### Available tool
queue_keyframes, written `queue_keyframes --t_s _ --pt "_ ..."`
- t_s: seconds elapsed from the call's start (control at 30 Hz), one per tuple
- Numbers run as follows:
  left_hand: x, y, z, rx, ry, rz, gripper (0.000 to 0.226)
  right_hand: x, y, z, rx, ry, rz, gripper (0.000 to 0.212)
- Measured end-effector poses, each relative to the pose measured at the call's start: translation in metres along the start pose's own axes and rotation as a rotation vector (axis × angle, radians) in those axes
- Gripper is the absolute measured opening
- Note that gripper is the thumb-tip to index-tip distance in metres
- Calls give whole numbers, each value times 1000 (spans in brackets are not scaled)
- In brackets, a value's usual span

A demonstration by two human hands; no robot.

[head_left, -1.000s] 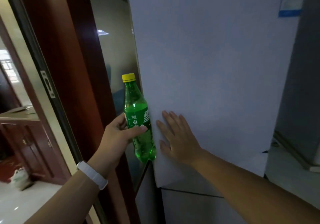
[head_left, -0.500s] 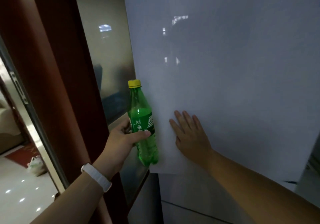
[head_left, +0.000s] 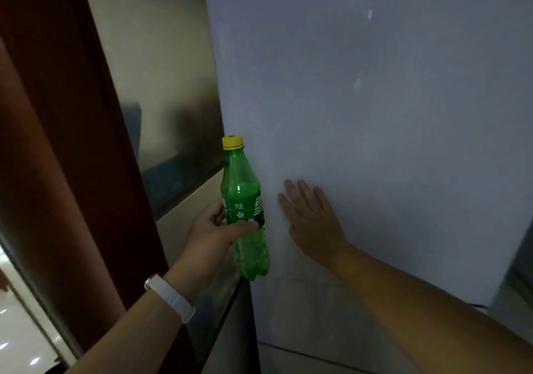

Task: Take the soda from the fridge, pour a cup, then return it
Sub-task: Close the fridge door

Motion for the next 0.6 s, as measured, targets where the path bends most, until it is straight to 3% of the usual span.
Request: queue_keyframes --t_s 0.43,0.53,0.6 --pt "6 -9 22 95 -38 -9 45 -7 3 6 311 -53 -69 63" --pt "8 -14 22 120 -31 -3 46 -4 25 0 427 -180 83 63" --pt "8 -18 21 144 -23 -1 48 -3 37 -10 547 -349 339 59"
Point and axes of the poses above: each hand's wrist, its own z-axis towards the middle knuckle, its own y-axis out of the back of the hand, x = y × z, the point moved 3 cm from there along z, towards the middle knuckle, and after that the axes turned 15 degrees about -y, right-handed, at the moved point
